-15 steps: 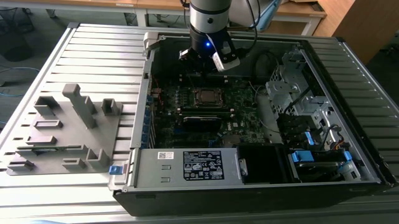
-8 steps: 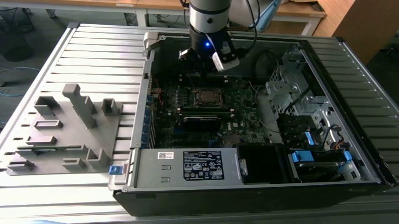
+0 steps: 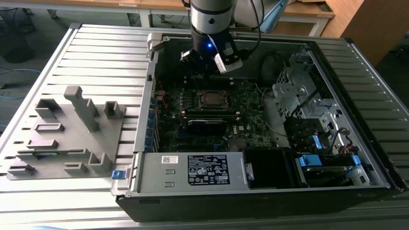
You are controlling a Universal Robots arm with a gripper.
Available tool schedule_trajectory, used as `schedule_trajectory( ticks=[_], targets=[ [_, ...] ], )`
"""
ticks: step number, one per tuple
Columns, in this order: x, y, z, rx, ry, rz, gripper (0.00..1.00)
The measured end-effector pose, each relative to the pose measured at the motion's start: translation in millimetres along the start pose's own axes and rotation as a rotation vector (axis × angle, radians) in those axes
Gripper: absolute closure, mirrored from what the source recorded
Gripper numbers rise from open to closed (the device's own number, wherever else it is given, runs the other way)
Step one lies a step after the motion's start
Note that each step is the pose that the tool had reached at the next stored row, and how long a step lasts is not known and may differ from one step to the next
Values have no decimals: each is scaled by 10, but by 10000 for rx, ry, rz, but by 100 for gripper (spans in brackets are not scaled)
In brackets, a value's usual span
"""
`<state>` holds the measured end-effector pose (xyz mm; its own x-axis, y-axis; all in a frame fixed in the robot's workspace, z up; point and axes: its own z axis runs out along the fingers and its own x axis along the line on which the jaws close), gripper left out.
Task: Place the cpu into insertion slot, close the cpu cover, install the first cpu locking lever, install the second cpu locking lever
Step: 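Install the first cpu locking lever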
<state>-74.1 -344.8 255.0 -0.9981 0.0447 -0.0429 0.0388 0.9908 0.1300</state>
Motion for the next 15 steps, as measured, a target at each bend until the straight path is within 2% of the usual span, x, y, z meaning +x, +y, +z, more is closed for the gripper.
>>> schedule_trajectory(
  ticks=[5, 9, 15],
  targets=[
    [8, -1, -1, 0, 2, 0, 89],
    [8, -1, 0, 3, 45, 6, 89],
    [7, -1, 1, -7, 49, 7, 89]
  ],
)
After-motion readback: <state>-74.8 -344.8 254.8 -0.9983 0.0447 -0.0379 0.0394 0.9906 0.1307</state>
